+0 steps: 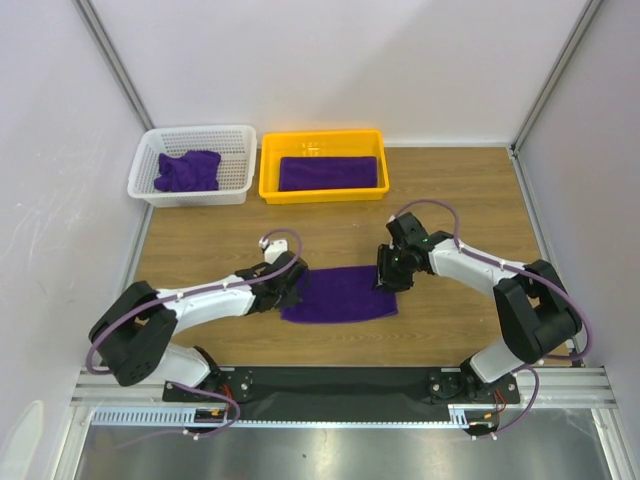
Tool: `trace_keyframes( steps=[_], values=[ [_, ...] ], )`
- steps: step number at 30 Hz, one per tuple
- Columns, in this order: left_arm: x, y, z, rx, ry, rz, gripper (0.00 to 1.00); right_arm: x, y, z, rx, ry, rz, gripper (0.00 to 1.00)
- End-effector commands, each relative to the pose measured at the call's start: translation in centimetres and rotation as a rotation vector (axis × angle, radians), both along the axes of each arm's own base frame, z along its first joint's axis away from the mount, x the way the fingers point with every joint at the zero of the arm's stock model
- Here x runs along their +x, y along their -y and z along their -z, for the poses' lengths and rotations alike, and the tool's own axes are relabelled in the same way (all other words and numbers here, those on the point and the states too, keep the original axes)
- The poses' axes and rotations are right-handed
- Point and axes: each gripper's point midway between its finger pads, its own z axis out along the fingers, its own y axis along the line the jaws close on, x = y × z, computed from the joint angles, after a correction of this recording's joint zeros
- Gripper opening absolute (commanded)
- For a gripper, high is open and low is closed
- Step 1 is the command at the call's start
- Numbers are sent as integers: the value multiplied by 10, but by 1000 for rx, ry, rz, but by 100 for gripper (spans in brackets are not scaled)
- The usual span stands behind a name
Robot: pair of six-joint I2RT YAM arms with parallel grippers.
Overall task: Fold and stack the towels
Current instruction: Fold the towel
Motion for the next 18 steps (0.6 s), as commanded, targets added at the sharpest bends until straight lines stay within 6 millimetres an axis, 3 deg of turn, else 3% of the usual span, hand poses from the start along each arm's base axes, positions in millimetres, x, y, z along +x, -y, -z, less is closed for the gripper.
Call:
trace_keyframes(
  steps=[1, 9, 13, 18],
  values=[
    [-18, -42, -6, 153, -28, -55, 0, 6, -22, -2, 38, 44, -32, 40],
    [-5, -44, -42, 183, 48, -29, 0, 4, -50, 9, 63, 46, -63, 36],
    [-2, -44, -51, 188, 57, -33, 0, 2, -47, 13, 51, 55, -54, 34],
    [6, -29, -77, 141, 106, -20, 0, -1, -43, 20, 50, 63, -29, 29]
  ],
)
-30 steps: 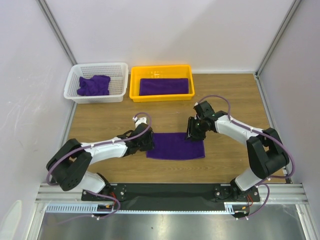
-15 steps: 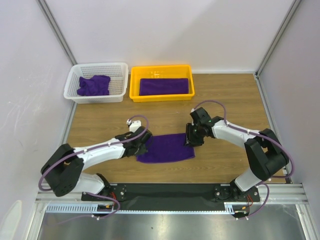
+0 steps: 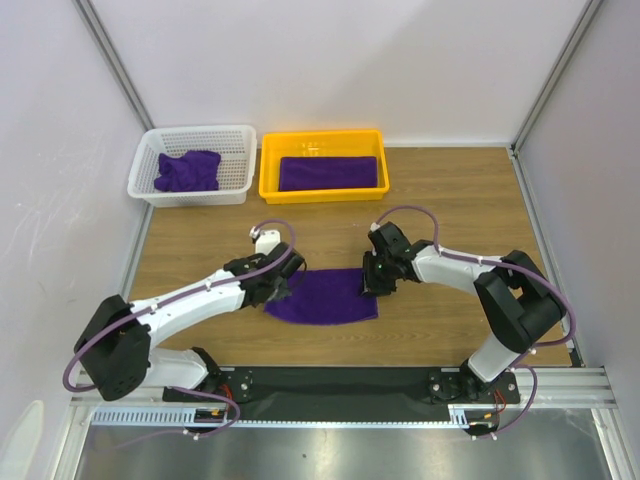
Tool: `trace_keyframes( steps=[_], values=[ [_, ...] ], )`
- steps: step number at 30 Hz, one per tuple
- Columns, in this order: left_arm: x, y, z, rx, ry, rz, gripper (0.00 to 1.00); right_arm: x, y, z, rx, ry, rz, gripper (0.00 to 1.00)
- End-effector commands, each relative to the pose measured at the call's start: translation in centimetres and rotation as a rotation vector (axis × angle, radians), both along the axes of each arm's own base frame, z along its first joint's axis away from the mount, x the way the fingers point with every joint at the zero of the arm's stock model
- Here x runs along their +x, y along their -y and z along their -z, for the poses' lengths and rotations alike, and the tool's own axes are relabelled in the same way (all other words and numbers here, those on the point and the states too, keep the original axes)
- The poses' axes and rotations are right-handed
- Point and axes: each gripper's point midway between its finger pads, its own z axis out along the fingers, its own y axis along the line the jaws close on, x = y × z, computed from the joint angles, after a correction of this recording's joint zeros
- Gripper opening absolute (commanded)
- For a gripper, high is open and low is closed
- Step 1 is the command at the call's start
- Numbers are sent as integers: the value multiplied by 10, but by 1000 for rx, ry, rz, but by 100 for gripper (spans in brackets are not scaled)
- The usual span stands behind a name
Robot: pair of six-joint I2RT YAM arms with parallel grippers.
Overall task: Fold and stack the towels
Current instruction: Fold the towel
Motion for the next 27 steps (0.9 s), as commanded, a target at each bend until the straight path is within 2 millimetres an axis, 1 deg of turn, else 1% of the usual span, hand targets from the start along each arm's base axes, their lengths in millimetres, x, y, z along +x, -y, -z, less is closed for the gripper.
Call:
trace_keyframes(
  steps=[1, 2, 4, 5, 7, 8, 10, 11, 12, 13, 14, 15, 16, 17, 18, 19, 20, 21, 23, 24, 25, 26, 27],
  values=[
    [11, 14, -37, -42, 86, 23, 0, 5, -2, 0, 21, 36, 31, 29],
    [13, 20, -44, -64, 99, 28, 0, 3, -2, 3, 24, 29, 41, 28],
    [13, 27, -50, -82, 104, 32, 0, 5, -4, 4, 34, 36, 52, 28],
    [13, 33, -55, -98, 111, 37, 0, 5, -3, 5, 36, 35, 60, 28],
    [14, 39, -55, -91, 108, 44, 0, 7, -5, 6, 38, 41, 68, 27],
    [13, 47, -59, -100, 111, 57, 0, 8, -6, 6, 45, 44, 71, 27],
    [10, 53, -54, -78, 90, 73, 0, 10, -8, 6, 58, 46, 83, 27],
    [10, 63, -59, -93, 96, 85, 0, 10, -9, 6, 64, 44, 87, 26],
    [9, 67, -53, -77, 81, 91, 0, 11, -10, 6, 69, 42, 92, 26],
    [7, 69, -53, -68, 76, 93, 0, 11, -11, 4, 71, 40, 94, 26],
    [7, 79, -56, -80, 79, 96, 0, 13, -12, 0, 76, 45, 97, 25],
    [6, 83, -56, -77, 77, 95, 0, 13, -12, -4, 78, 50, 95, 25],
    [5, 85, -50, -54, 59, 96, 0, 14, -11, -9, 68, 56, 94, 26],
    [6, 95, -55, -67, 64, 96, 1, 16, -10, -21, 74, 81, 96, 25],
    [6, 99, -54, -62, 60, 95, 0, 21, -6, -27, 56, 110, 107, 25],
    [5, 100, -47, -27, 41, 95, 0, 21, -2, -36, 36, 125, 109, 26],
    [6, 108, -53, -32, 56, 95, 0, 24, 2, -43, 25, 148, 121, 25],
    [6, 111, -53, -22, 54, 97, 0, 28, 9, -58, 21, 199, 146, 26],
    [5, 119, -53, -14, 53, 108, 0, 28, 19, -66, 15, 214, 172, 26],
    [6, 121, -54, -20, 57, 111, 0, 27, 22, -76, 39, 229, 179, 25],
    [6, 123, -54, -20, 57, 114, 0, 25, 25, -78, 46, 227, 186, 25],
    [6, 124, -55, -20, 57, 115, 0, 21, 30, -74, 45, 214, 193, 25],
    [7, 126, -56, -28, 61, 116, 0, 21, 35, -73, 44, 214, 203, 24]
  ],
)
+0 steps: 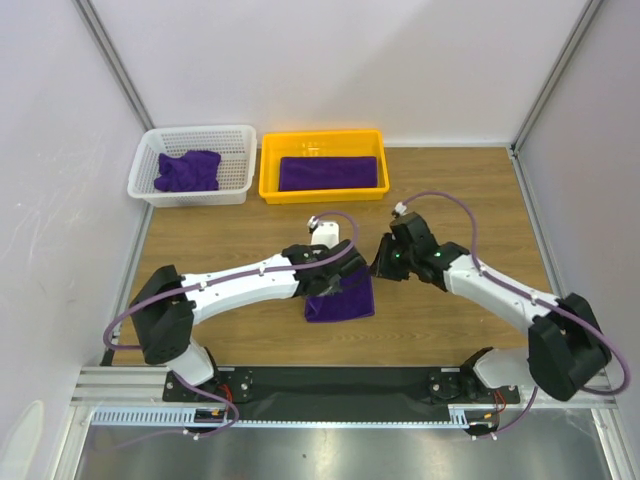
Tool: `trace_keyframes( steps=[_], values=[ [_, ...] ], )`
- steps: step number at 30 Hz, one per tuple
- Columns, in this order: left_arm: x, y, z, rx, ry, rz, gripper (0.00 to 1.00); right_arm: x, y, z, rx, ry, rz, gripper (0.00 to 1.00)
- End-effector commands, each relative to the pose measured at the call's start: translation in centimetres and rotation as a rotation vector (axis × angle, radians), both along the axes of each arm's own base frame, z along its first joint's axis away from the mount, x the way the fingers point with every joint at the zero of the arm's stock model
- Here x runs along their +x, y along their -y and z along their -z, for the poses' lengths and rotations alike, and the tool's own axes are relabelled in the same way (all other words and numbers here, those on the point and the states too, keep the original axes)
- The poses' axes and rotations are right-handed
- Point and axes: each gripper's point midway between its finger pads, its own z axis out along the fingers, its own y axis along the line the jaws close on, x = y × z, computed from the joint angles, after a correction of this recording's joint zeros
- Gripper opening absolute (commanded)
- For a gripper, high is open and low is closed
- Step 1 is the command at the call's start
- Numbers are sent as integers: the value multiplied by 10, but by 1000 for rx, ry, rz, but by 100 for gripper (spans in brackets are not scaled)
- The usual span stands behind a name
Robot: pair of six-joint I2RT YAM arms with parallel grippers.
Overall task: Fold and stack the towels
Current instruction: Fold the towel
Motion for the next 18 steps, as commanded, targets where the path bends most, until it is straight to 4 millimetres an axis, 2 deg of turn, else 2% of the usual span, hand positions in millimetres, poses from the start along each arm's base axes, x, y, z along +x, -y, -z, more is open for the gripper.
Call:
trace_keyframes(
  steps=[1, 8, 13, 18],
  values=[
    [7, 8, -15, -26, 39, -28, 0, 0, 20, -3, -26, 16, 47, 23],
    [8, 31, -19, -72, 40, 16, 0, -16, 33, 31, -56, -52, 43, 20],
    [5, 52, -13, -78, 25, 55, 0, -15, 23, 41, -20, -63, 0, 18],
    [5, 64, -4, -94, 11, 74, 0, -15, 19, 51, -17, -83, -13, 17]
  ],
)
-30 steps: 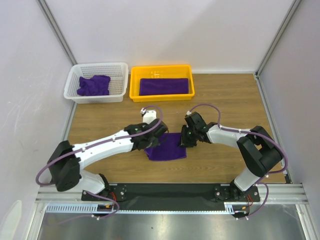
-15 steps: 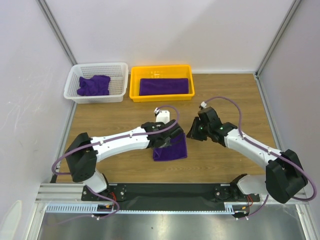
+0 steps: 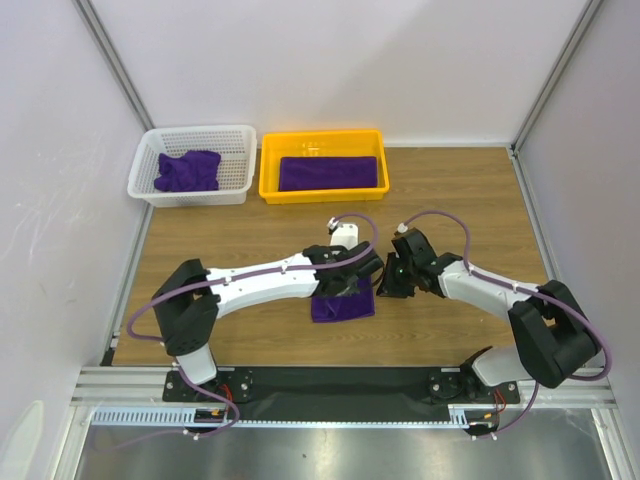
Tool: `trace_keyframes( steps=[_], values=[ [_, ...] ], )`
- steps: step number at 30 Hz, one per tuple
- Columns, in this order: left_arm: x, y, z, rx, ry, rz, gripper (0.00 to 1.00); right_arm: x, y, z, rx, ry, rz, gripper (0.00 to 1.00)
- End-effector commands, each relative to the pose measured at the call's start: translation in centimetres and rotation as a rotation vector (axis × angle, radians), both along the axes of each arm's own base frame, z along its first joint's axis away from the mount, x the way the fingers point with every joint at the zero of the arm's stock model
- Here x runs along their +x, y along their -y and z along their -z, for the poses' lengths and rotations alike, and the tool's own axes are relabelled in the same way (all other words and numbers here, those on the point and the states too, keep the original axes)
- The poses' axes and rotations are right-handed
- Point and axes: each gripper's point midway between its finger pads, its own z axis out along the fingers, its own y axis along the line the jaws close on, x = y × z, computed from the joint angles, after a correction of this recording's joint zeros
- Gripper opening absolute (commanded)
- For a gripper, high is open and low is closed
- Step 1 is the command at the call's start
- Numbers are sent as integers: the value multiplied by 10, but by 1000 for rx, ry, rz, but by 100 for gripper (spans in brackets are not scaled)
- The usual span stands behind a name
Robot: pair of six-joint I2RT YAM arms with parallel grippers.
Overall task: Fold and stack the towels
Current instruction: Fold the towel
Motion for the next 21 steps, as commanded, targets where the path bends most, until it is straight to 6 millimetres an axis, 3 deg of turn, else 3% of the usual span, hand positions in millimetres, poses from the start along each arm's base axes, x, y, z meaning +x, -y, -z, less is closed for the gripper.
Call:
trace_keyframes(
  steps=[1, 10, 18, 21],
  values=[
    [5, 23, -7, -64, 14, 22, 0, 8, -7, -2, 31, 32, -19, 16],
    [6, 53, 1, -92, -6, 76, 0, 9, 7, -5, 18, 42, 11, 16],
    [7, 62, 19, -68, -36, 83, 0, 4, 8, 1, 24, 20, 10, 15],
    [9, 64, 19, -63, -39, 81, 6, 4, 10, -1, 21, 23, 8, 15]
  ],
)
